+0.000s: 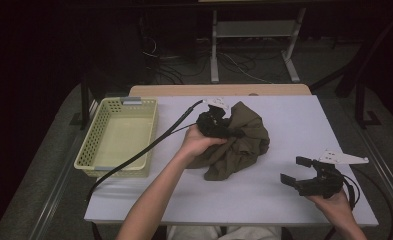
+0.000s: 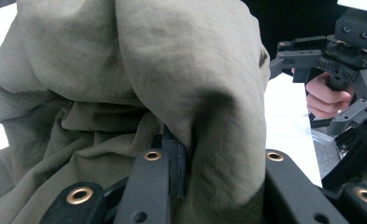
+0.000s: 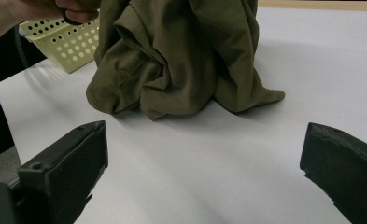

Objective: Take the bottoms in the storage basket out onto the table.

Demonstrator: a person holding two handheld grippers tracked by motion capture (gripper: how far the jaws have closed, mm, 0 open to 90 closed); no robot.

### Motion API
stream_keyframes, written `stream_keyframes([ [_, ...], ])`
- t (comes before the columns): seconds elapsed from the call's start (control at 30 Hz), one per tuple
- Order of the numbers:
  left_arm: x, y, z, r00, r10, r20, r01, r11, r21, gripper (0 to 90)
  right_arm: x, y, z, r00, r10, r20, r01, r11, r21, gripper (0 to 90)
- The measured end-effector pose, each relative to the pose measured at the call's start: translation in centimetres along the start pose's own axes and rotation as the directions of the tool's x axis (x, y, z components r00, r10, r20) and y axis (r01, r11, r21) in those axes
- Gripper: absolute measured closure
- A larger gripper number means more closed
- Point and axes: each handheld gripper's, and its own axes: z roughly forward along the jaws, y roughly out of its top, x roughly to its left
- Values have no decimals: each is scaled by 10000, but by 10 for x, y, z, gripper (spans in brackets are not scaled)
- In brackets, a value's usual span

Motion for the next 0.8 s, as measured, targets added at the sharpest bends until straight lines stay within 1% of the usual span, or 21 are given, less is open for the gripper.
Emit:
stream_keyframes([
  [0.1, -3, -3, 7, 10000, 88, -9, -88, 9999, -51, 719, 0, 0, 0, 10000, 19, -9, -19, 10000, 20, 7],
  [0.17, -5, -6, 10, 10000, 49, 12, -49, 9999, -99, 716, 0, 0, 1, 10000, 31, -9, -31, 10000, 51, 7],
  [0.4, -9, -14, 23, 9997, 119, 231, -119, 9999, 9, 689, 0, 0, 1, 10000, -4, 7, 4, 10000, 46, 7],
  [0.6, -14, -21, 34, 9992, -20, 403, 23, 10000, -71, 661, 0, 0, 1, 10000, 14, 9, -14, 10000, 84, 7],
  [0.73, -17, -26, 41, 9987, 22, 510, -23, 10000, 17, 633, 1, 0, 1, 10000, 7, -5, -6, 10000, 80, 7],
  [0.8, -19, -28, 43, 9986, 13, 538, -14, 10000, 7, 604, 0, 0, 1, 10000, -4, 10, 4, 10000, 66, 8],
])
